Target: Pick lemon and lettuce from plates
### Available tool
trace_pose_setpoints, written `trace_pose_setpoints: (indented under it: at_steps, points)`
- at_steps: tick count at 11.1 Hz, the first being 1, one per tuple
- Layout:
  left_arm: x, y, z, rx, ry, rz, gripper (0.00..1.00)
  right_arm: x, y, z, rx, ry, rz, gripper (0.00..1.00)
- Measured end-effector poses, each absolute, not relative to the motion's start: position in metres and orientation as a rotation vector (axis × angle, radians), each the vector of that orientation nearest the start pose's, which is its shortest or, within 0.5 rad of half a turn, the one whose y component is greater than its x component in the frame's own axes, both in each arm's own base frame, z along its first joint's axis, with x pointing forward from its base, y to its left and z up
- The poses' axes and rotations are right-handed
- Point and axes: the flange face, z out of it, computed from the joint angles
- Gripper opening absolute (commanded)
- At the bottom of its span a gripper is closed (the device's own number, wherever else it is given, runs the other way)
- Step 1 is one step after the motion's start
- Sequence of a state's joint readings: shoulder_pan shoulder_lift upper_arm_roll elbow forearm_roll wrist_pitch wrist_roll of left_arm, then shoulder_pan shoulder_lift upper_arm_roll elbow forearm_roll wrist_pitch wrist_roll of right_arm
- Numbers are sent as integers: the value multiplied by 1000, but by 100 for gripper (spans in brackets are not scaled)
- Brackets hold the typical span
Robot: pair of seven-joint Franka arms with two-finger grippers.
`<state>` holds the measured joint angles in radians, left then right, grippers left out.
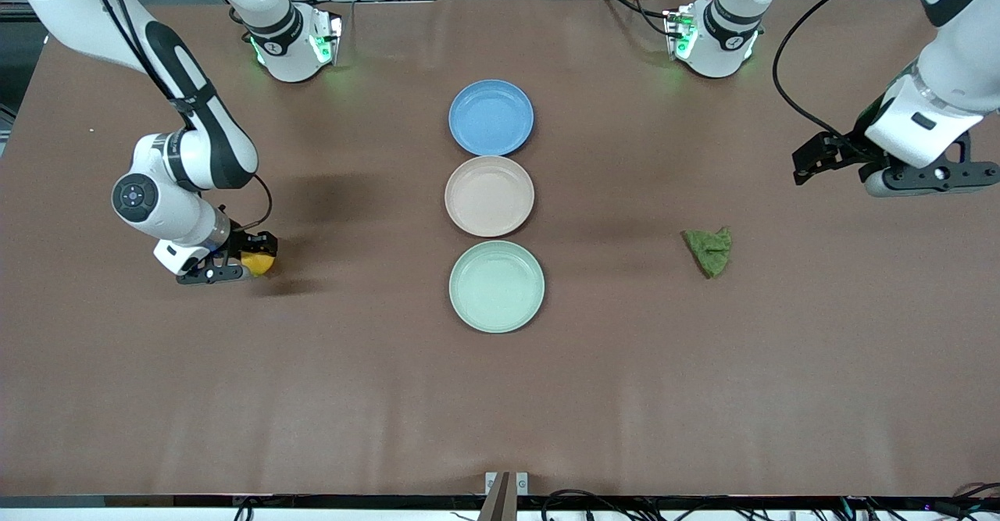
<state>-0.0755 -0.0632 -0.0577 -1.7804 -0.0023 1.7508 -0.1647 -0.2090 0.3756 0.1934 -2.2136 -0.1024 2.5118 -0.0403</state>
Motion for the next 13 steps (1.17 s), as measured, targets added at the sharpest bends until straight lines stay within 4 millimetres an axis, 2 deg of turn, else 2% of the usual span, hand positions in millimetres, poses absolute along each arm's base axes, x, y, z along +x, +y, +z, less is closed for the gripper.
trace_pose_setpoints:
  at_steps: [2,3,4,6,8,9,10,13]
  points:
    - [545,-74,597,-3150,-40,-139,100,544,-9,198,-3121,-145,117,2]
    - [546,-77,613,-3152,-17,-188,100,544,-12,197,-3122,-139,119,36]
    - [545,-82,630,-3152,7,-209,100,544,-14,197,-3124,-134,118,99]
    - [540,-89,648,-3152,30,-210,100,544,-18,197,-3128,-123,120,100]
    - [539,-96,648,-3152,52,-197,100,545,-22,200,-3132,-112,152,100]
    - [540,-99,647,-3152,62,-193,100,548,-24,210,-3136,-109,187,100]
    - [540,-104,646,-3152,75,-190,100,554,-26,227,-3142,-107,219,100]
    - [539,-110,647,-3160,90,-190,100,568,-30,299,-3167,-95,257,100]
